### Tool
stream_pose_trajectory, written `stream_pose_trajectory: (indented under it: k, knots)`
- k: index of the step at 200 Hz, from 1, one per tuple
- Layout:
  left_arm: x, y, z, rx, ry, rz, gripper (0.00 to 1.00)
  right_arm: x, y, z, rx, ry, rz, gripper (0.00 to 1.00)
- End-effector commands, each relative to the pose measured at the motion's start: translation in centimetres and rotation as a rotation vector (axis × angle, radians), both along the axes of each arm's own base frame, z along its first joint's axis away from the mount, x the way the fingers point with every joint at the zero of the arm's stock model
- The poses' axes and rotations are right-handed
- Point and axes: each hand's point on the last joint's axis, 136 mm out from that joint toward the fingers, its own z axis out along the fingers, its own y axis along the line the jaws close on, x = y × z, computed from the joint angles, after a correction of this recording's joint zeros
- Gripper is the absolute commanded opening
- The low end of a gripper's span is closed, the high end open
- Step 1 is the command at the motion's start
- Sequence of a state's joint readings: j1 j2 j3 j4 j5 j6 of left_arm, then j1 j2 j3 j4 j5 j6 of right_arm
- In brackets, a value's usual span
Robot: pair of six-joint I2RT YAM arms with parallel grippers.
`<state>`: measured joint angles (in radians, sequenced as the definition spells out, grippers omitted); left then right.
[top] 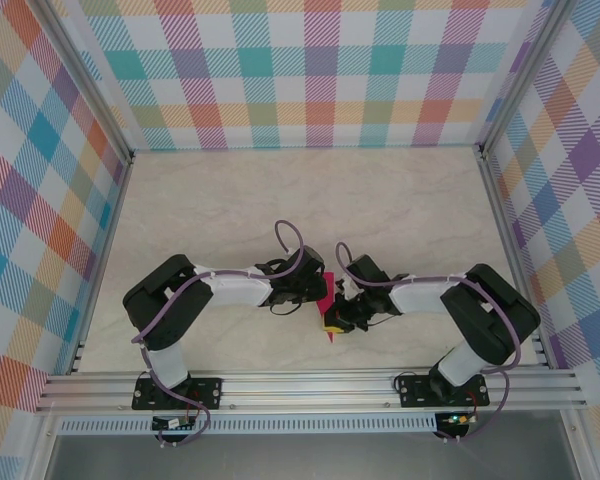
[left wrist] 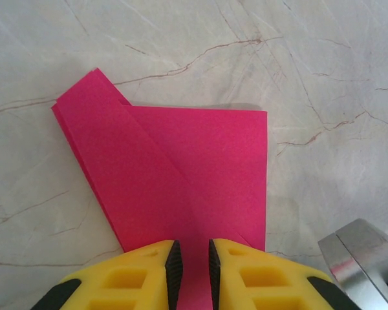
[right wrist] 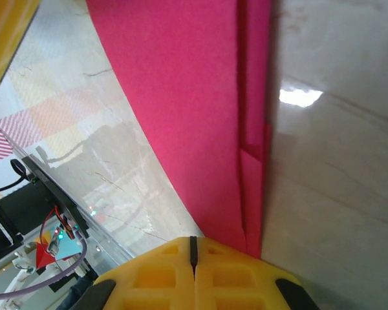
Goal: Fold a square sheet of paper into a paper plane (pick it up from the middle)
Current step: Fold the wing for the fifth time at the center of the table.
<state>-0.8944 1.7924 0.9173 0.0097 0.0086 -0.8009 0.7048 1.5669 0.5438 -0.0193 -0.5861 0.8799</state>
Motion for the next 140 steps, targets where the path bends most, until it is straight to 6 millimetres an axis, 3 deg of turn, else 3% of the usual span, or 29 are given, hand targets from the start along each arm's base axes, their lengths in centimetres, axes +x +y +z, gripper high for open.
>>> stream_pose_trajectory:
  k: [1,33,61,115,140]
  knots:
    - [-1.1,2.5,-3.5,0.121,0.068,0.039,0.23,-4.4,-2.9,-2.4,-0.103,0.109,0.034,0.03]
    - [-1.1,2.4,-3.6,0.115,0.074,0.038,0.23,-6.3,-4.3,-2.7,-0.114,0.13,0.046,0.04]
    - [-1.2,2.3,-3.5,0.111,0.073,0.028,0.23,-6.4,-4.2,-1.7,-0.097,0.113,0.062,0.05]
    - [-1.3,1.5,-3.3,0.078,0.078,0.002,0.23,-0.9,-2.1,3.6,-0.062,-0.121,-0.037,0.05]
    - [-1.3,1.2,-3.1,0.075,0.083,-0.006,0.23,0.8,-0.3,4.8,0.005,-0.141,-0.068,0.05]
